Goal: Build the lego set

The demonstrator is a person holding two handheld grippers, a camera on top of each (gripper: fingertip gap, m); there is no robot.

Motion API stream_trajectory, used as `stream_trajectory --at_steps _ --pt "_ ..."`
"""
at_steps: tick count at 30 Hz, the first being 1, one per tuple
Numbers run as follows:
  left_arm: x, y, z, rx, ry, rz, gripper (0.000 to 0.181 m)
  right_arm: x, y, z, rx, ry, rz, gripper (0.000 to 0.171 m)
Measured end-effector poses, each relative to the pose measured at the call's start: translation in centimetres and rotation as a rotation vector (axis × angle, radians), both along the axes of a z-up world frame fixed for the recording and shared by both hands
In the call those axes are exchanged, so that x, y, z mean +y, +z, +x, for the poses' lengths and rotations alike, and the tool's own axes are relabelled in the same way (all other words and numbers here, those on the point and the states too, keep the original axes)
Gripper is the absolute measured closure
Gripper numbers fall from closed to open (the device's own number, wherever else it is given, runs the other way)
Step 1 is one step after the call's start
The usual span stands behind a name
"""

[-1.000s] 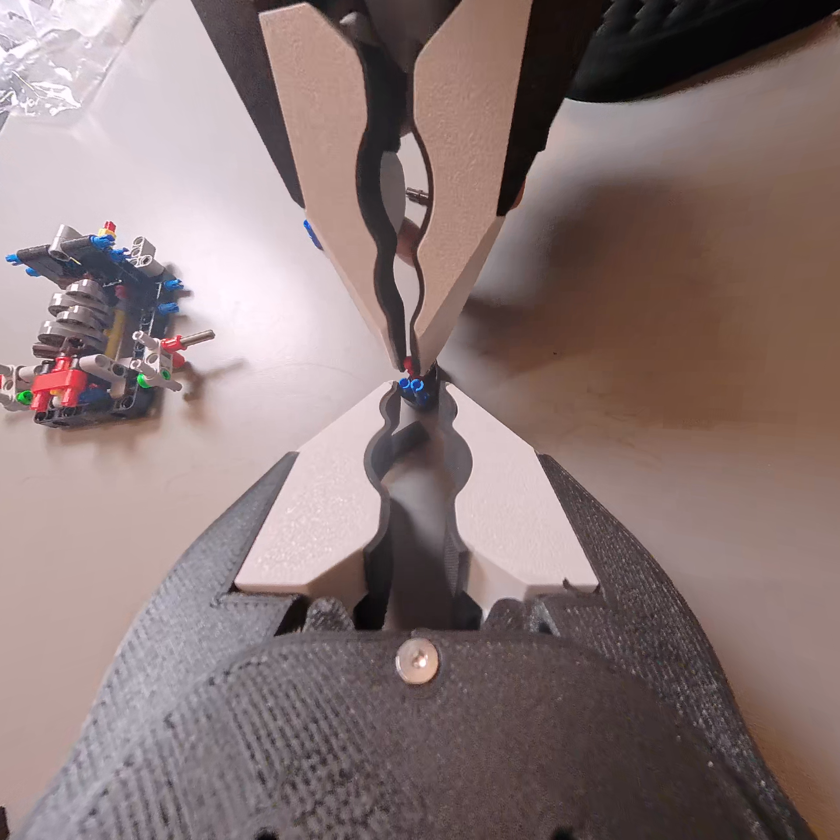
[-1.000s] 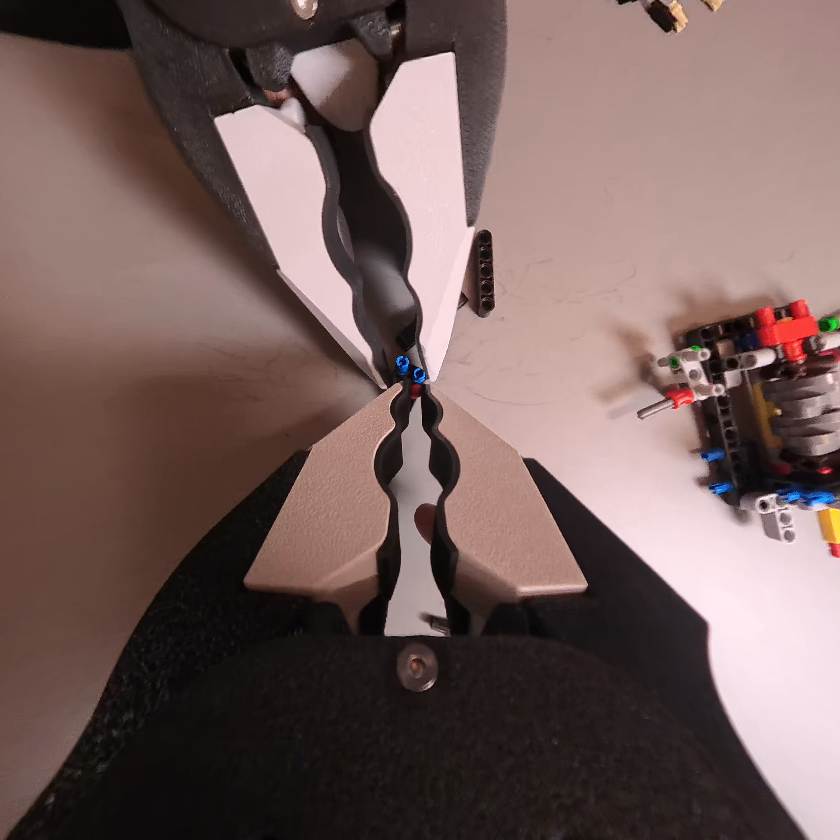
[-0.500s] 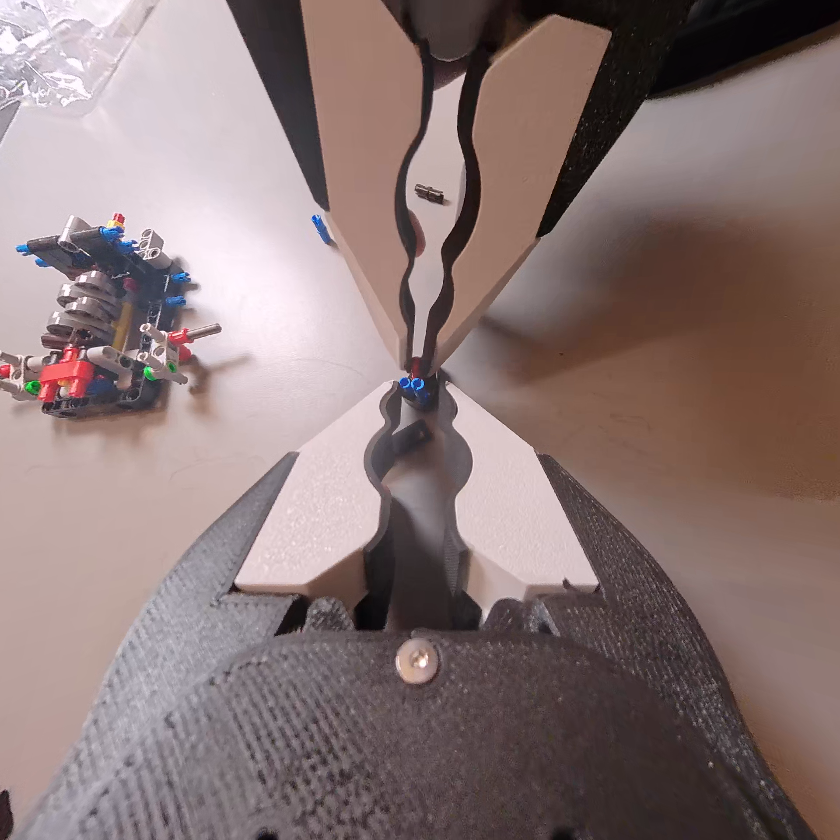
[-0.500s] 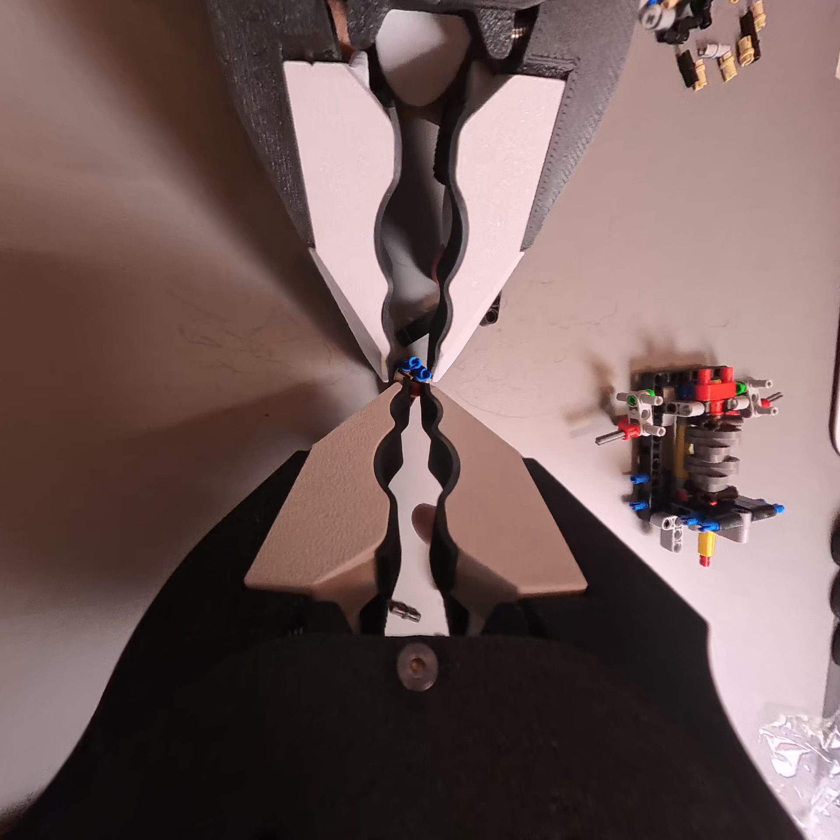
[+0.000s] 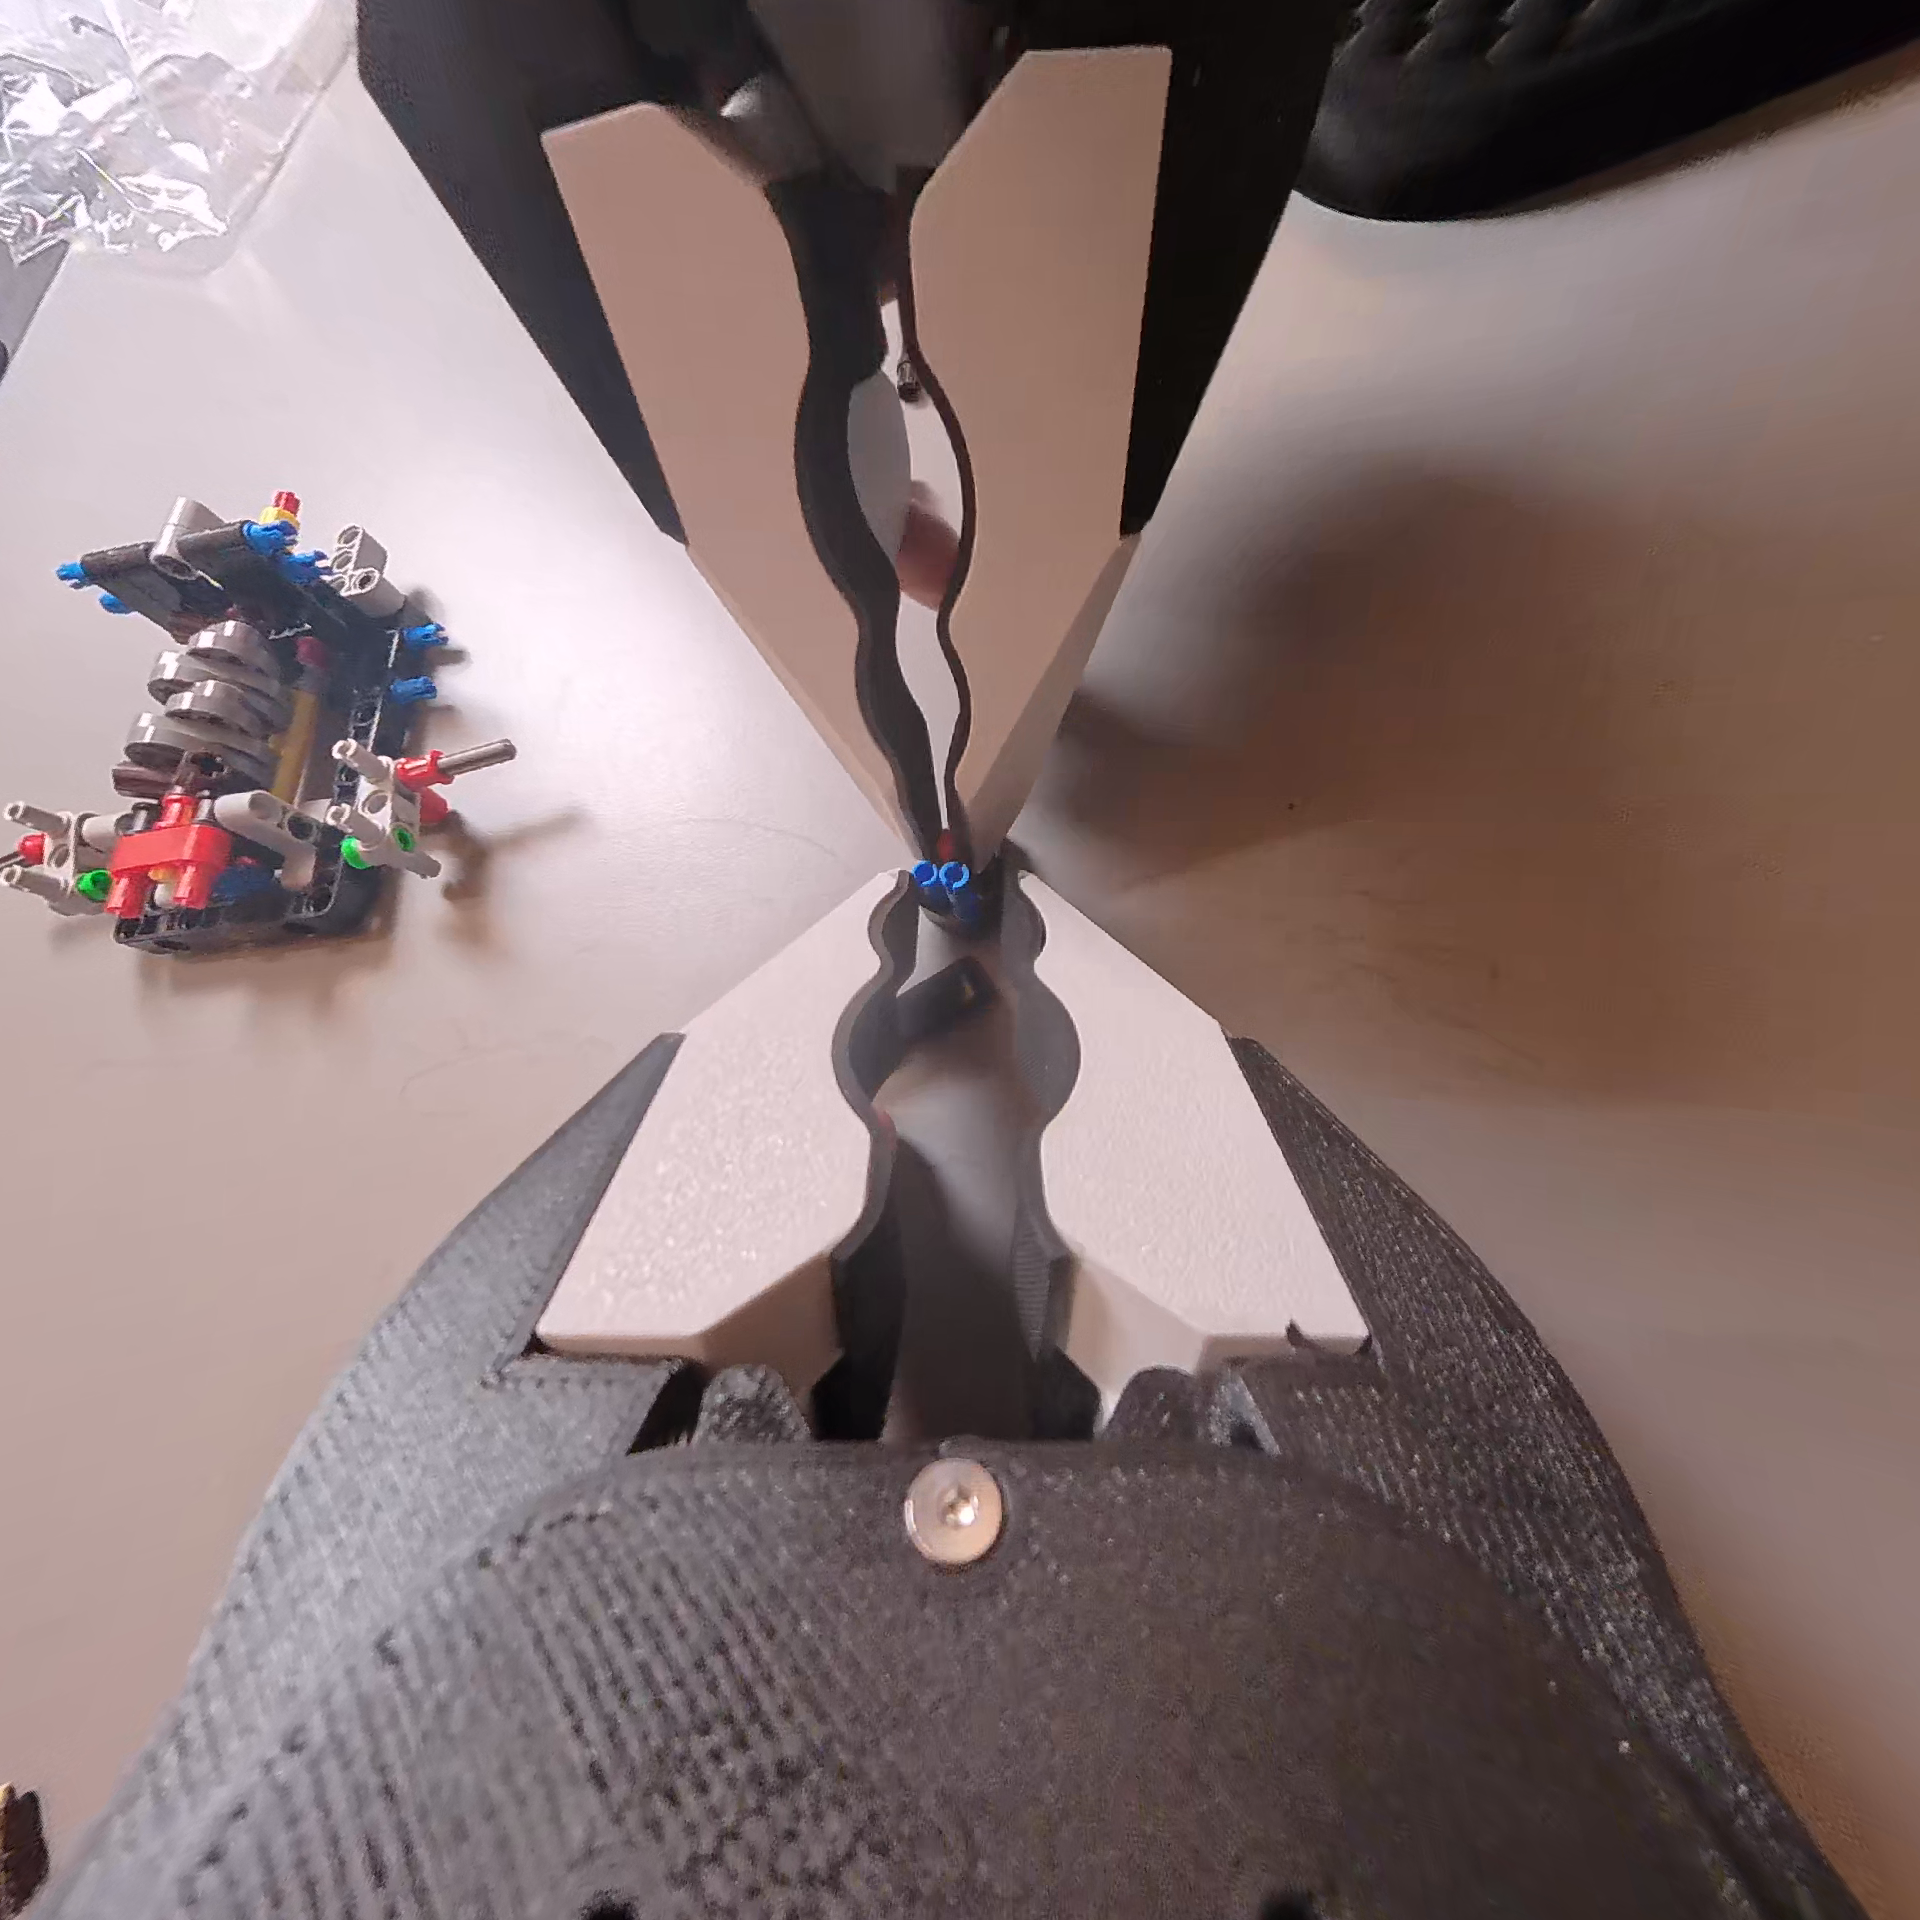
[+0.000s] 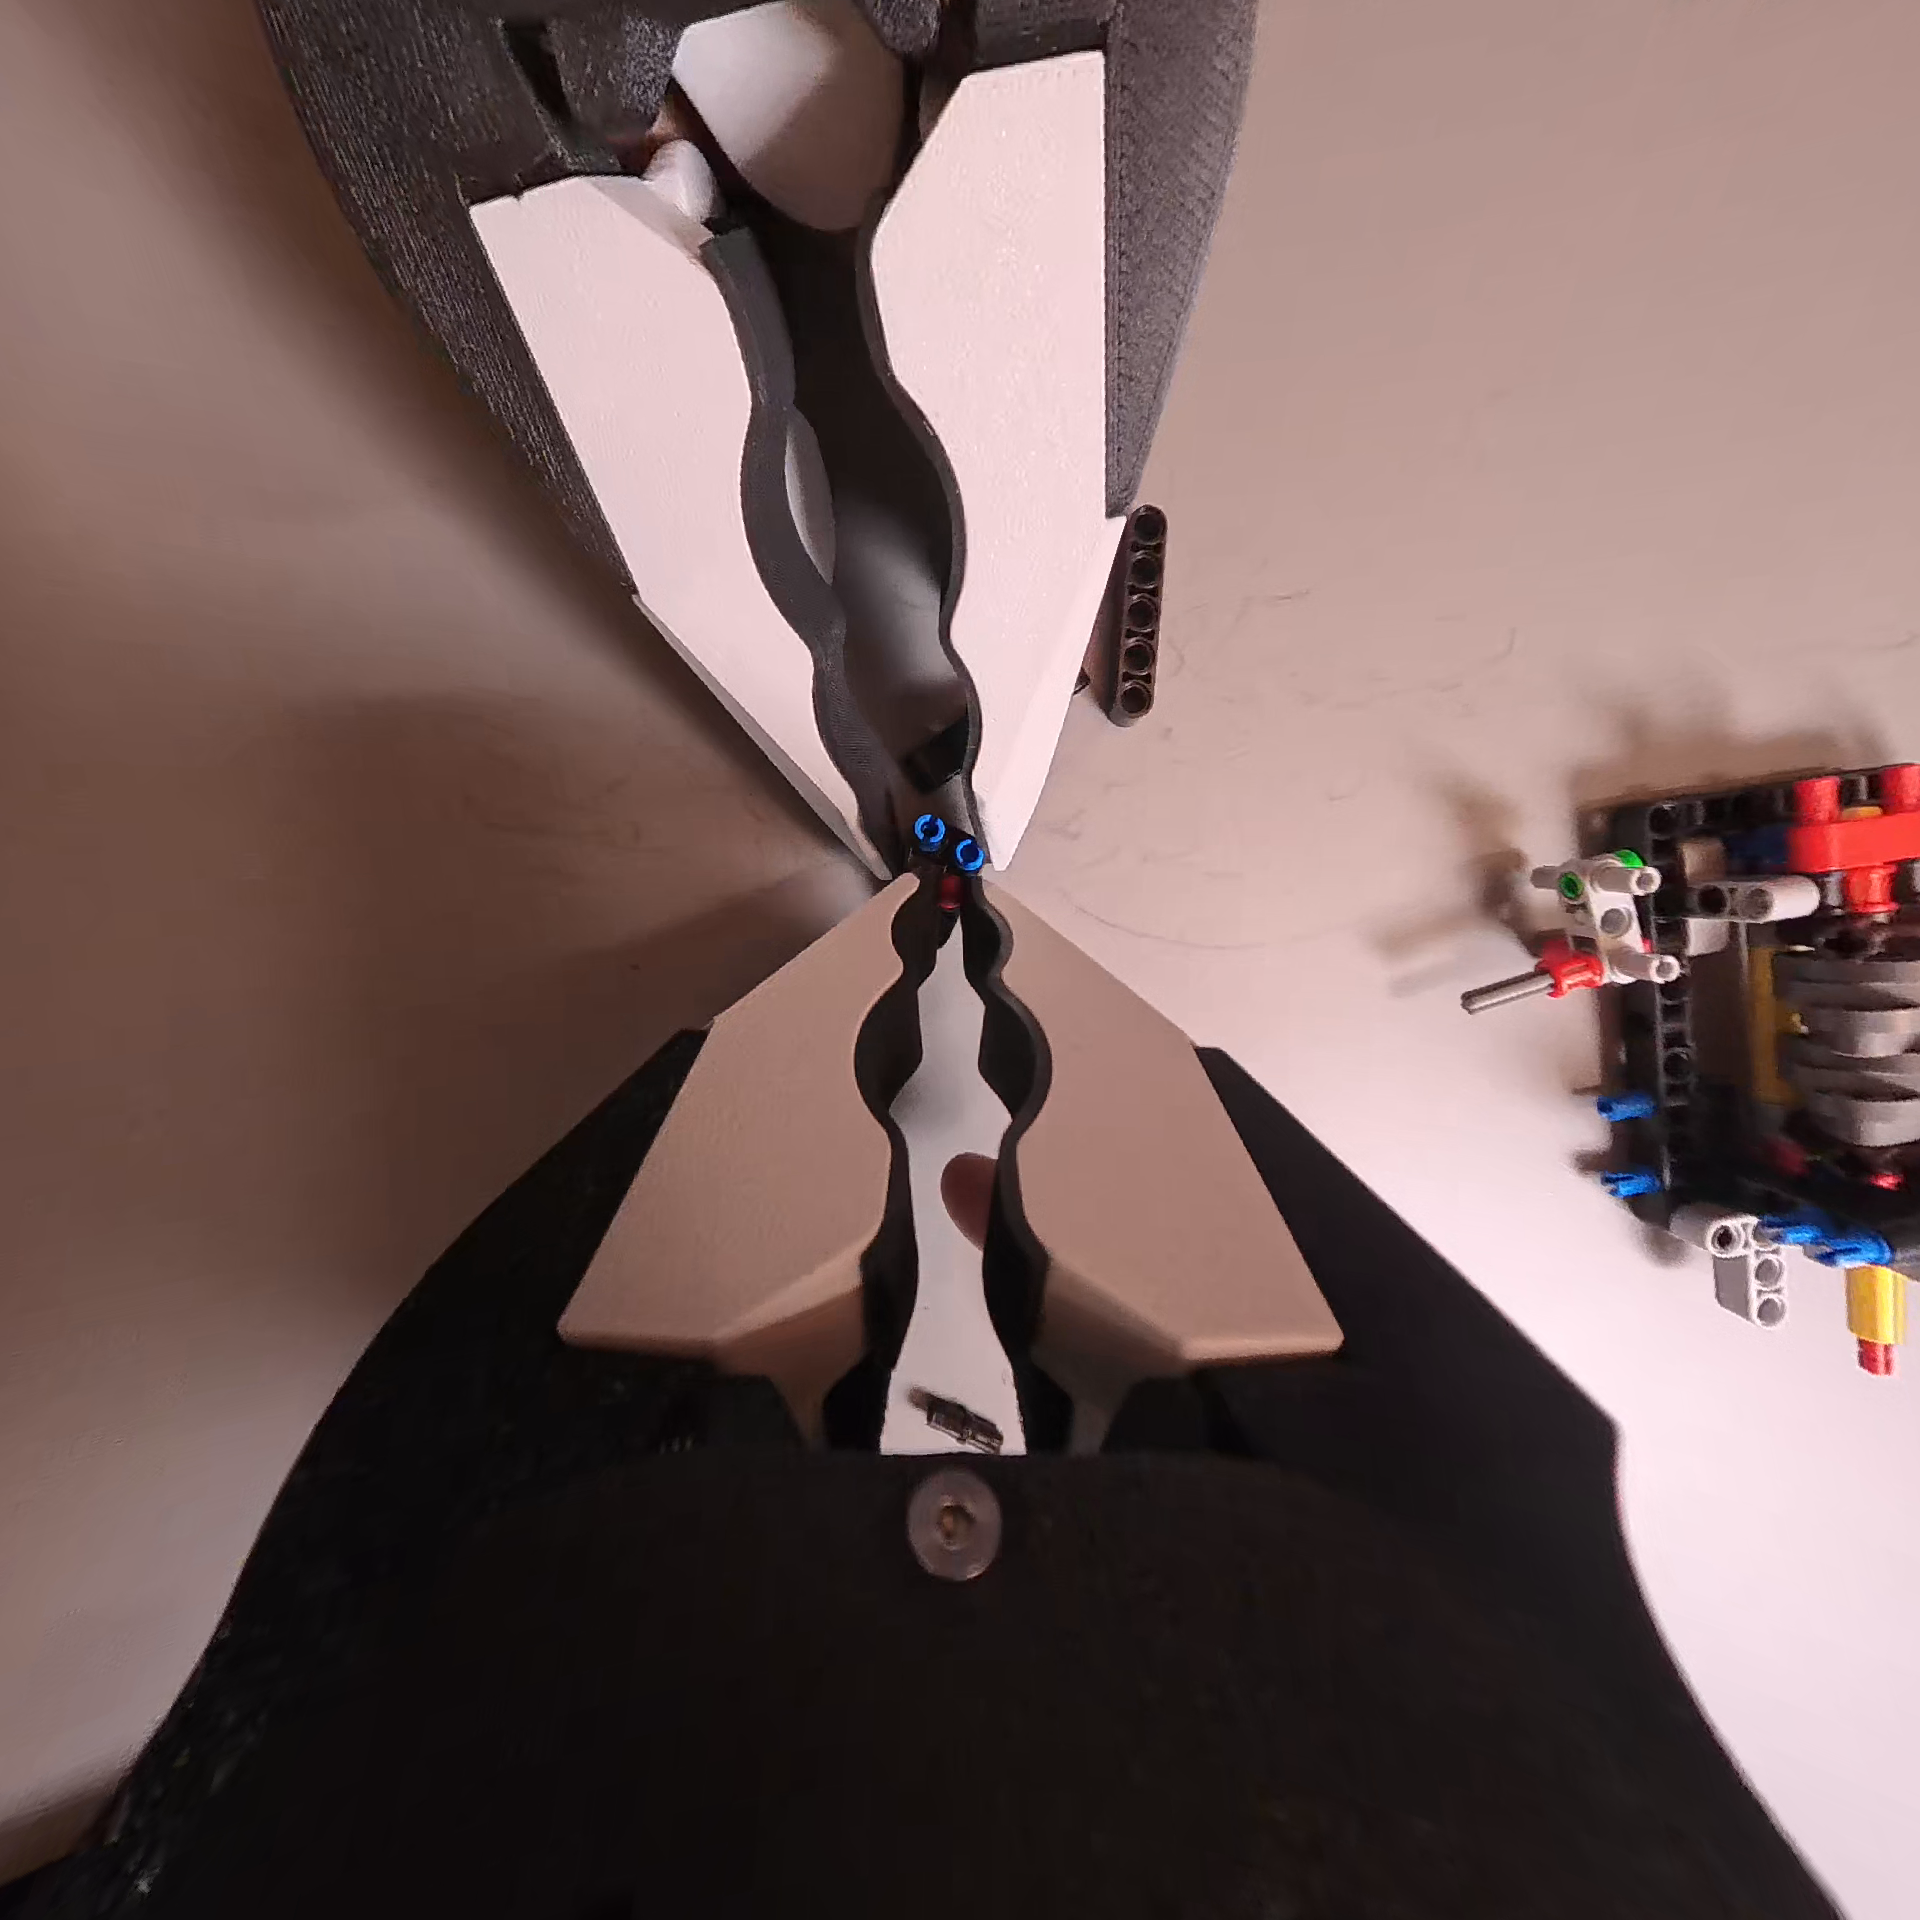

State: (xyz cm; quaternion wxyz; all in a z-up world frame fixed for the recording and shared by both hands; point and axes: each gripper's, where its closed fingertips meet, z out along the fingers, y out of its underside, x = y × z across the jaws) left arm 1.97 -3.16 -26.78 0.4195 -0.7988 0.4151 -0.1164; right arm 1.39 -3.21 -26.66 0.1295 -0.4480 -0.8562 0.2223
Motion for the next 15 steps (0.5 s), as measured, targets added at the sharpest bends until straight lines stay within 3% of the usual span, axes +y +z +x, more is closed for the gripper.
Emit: stream_trajectory --at_steps 8,12,15 --pt "0.0 0.0 0.0 -0.003 -0.001 -0.001 0.167 -0.1 0.0 0.0 0.012 -0.018 -0.005 0.168" --pt "0.0 0.0 0.0 0.000 -0.002 0.002 0.167 0.0 1.4 0.0 0.142 -0.039 -0.067 0.149" --pt "0.0 0.0 0.0 -0.011 -0.003 -0.009 0.167 -0.1 2.2 0.8 0.283 0.027 0.026 0.140"
